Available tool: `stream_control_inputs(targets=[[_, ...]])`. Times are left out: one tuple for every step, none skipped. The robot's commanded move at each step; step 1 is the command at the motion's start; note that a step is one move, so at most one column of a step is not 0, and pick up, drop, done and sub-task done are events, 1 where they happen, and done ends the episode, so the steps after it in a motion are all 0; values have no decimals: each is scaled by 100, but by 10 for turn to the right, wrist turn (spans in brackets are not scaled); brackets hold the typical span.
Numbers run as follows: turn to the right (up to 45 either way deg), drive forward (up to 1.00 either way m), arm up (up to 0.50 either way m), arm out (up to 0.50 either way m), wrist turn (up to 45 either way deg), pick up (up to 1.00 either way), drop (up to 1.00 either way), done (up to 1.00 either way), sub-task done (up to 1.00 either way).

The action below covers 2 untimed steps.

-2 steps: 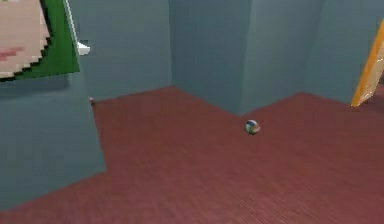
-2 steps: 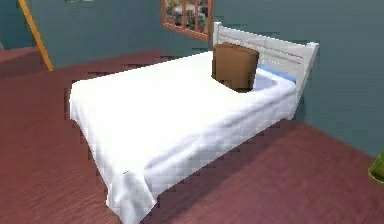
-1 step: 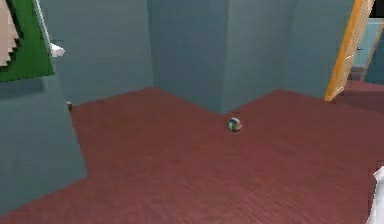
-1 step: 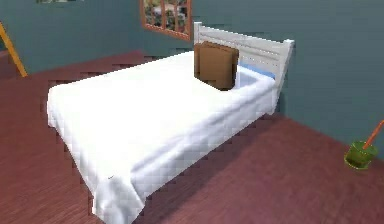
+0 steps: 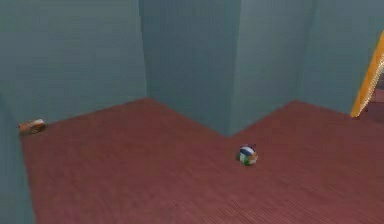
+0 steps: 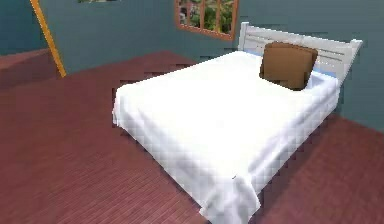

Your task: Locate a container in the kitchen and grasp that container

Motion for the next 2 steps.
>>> stream_control_inputs(targets=[[450, 0, 0, 0, 0, 0, 0, 0, 0], [30, 0, 0, 0, 0, 0, 0, 0, 0]])
